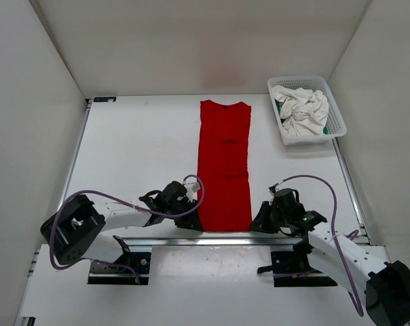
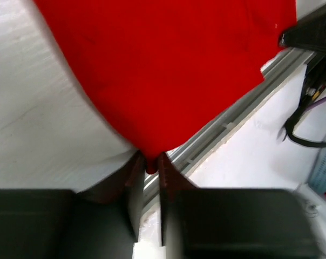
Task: Fold and stack the t-shirts
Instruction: Grab the bottom of the folded rectangular tshirt with both arms, then fold the folded rectangular tshirt in 1/3 of the way
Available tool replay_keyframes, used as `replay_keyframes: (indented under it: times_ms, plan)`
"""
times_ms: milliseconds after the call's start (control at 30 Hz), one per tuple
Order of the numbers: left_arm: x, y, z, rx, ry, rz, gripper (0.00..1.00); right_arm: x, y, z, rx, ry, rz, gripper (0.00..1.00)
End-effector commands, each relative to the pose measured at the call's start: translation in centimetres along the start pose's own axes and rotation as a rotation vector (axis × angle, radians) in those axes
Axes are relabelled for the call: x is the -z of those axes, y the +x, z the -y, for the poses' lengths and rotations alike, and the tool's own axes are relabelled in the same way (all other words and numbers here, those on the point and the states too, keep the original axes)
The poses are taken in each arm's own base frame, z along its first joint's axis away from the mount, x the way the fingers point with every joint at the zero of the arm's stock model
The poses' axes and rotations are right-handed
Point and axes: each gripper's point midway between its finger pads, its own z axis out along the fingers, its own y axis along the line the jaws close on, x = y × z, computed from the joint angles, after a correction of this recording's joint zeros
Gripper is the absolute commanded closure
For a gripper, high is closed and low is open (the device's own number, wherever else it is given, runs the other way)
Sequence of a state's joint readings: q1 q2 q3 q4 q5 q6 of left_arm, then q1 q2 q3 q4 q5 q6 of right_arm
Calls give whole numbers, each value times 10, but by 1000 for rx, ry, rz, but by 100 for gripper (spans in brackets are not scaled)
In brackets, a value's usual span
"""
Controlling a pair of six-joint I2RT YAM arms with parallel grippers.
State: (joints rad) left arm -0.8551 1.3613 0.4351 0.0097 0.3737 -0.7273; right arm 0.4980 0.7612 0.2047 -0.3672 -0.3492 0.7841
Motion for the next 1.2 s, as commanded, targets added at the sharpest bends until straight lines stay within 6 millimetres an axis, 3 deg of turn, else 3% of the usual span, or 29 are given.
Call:
replay_keyframes:
  times_ms: [0,33,133,300,400,467,633,733,800,933,1033,1167]
  plan:
    - [0,-4,7,-18,18,15,80,-2,8,-4,-8,-14,-18,100]
    - [1,-3,6,-15,18,14,89,-3,12,-5,-6,-11,-33,100]
    - [7,1,-2,13,3,21,100,-1,19,-9,5,-10,-56,100]
    - [25,24,-14,47,-11,1,100,10,38,-22,30,-28,-119,100]
    - [35,34,-16,81,-4,-18,100,20,22,-37,52,-61,-77,99]
    - [44,24,-9,80,4,11,100,28,0,-50,81,-75,-29,100]
    - [64,-41,18,40,27,156,100,38,-54,-67,187,-49,75,100]
    - [81,-108,35,44,61,286,100,42,-109,-73,193,-77,199,100]
    - [80,-145,32,32,8,341,100,47,-140,-81,205,-88,258,100]
    - [76,-217,20,51,-65,420,100,40,-205,-78,177,-42,332,100]
    - [48,-247,-3,98,-102,378,100,25,-239,-77,162,-46,345,100]
    - [42,-286,-12,103,-163,417,100,6,-268,-70,129,-40,347,100]
